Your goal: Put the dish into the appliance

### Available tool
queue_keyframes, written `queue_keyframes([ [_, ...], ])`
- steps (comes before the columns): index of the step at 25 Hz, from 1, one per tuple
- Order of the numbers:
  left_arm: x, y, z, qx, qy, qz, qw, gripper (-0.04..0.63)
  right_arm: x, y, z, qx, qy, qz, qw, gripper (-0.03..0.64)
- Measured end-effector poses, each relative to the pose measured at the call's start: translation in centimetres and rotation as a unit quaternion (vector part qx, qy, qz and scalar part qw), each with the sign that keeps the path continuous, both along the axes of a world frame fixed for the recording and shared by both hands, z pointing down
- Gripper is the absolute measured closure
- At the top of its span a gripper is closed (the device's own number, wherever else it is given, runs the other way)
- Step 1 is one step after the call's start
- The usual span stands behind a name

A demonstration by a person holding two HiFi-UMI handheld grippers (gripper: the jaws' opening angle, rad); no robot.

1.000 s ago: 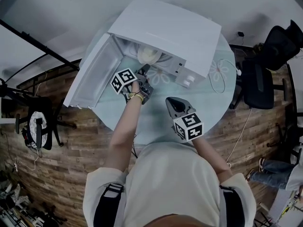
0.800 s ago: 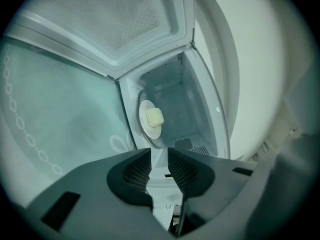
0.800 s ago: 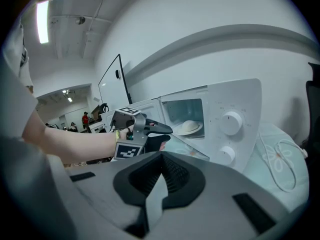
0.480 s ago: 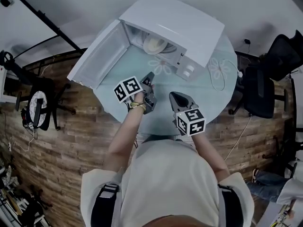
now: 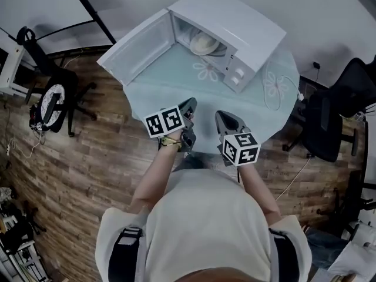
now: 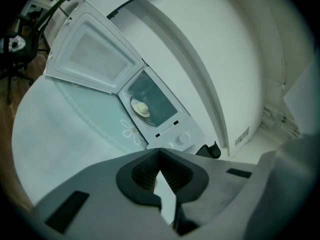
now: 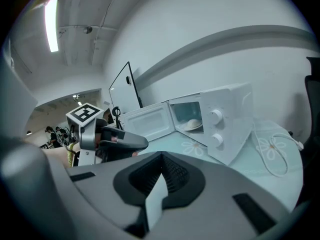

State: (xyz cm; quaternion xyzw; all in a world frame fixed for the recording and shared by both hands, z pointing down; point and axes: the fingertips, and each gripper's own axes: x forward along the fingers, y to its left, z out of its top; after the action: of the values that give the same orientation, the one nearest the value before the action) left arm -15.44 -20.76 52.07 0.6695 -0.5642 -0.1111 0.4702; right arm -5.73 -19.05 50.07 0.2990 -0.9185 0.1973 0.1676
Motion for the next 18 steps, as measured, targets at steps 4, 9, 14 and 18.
queue_keyframes([
  [4,1.6,4.0,-0.4,-0.002,-0.031,-0.001,0.9995,0.586,1.4,2.3,-0.5,-0.003,-0.008,-0.013,1.0,0.612],
  [9,3.4,8.5,-0.3,-0.013,-0.042,-0.007,0.999,0.586,3.1,5.2,-0.8,-0.005,-0.012,-0.031,0.999,0.612],
  [14,5.1,12.1,-0.3,-0.016,-0.043,-0.019,0.9988,0.586,4.4,7.9,-1.2,-0.003,-0.016,-0.051,0.999,0.612],
  [18,6.7,14.8,-0.1,-0.019,-0.039,-0.023,0.9988,0.586,5.7,9.9,-1.3,-0.003,-0.021,-0.061,0.998,0.612],
])
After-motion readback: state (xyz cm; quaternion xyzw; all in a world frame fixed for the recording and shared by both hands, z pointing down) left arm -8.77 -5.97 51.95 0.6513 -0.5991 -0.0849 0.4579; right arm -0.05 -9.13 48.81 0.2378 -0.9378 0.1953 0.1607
